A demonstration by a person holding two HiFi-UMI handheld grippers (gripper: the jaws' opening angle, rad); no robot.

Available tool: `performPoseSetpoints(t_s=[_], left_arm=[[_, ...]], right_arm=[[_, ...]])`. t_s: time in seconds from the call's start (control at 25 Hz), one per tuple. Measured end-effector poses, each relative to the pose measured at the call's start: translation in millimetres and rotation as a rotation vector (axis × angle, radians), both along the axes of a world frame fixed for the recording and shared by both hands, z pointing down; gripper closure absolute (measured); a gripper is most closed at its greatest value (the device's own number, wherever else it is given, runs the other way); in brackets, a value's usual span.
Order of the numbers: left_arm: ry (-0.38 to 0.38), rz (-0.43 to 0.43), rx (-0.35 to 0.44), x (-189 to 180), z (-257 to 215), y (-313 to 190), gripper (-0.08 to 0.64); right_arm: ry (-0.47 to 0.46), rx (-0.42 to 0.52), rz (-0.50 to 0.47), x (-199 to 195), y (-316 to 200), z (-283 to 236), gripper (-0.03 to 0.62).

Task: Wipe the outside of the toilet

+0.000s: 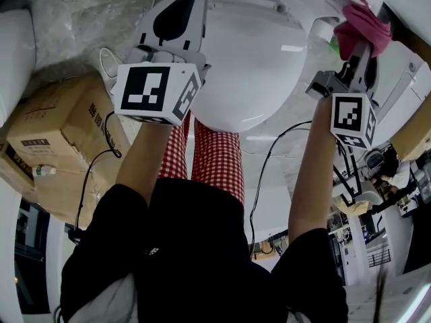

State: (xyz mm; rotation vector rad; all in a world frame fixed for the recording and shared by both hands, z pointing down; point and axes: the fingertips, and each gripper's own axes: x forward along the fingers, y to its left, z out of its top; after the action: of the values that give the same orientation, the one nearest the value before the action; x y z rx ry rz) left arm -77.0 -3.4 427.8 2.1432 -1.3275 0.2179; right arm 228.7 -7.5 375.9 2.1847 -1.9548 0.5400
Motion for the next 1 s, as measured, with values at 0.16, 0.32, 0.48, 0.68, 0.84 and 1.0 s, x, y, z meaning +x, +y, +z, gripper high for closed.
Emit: performPoseSetpoints(t_s=[0.16, 0.32, 0.48, 0.68, 0.84, 1.0], left_arm=[[-0.002, 0.000, 0.005, -5.5, -2.3, 1.0, 0.551], [-0.002, -0.037, 0.010, -20.1, -1.2, 0.3, 0.551], [-0.005, -0.080, 0.009, -36.4, 1.6, 0.3, 0.551], [0.001, -0.113, 0.000, -46.6, 0.9, 3.7, 0.551], [0.005, -0.156, -0.018, -65.0, 7.2, 5.9, 0.551], [0.043, -0.190, -0.043, -73.0, 12.7, 8.6, 0.551]], right_arm=[[0.004, 0.065, -0.159, -53.0, 6.3, -15.9, 0.537], [0.059, 0.088, -0.383, -123.5, 3.0, -17.4, 0.537], [0.084, 0.099, -0.628, -198.6, -1.1, -11.6, 0.537], [0.171, 0.118, -0.901, -273.6, -2.1, 4.2, 0.537], [0.201, -0.008, -0.944, -293.7, -5.5, 44.4, 0.537], [0.181, -0.112, -0.877, -289.0, -17.4, 72.6, 0.537]])
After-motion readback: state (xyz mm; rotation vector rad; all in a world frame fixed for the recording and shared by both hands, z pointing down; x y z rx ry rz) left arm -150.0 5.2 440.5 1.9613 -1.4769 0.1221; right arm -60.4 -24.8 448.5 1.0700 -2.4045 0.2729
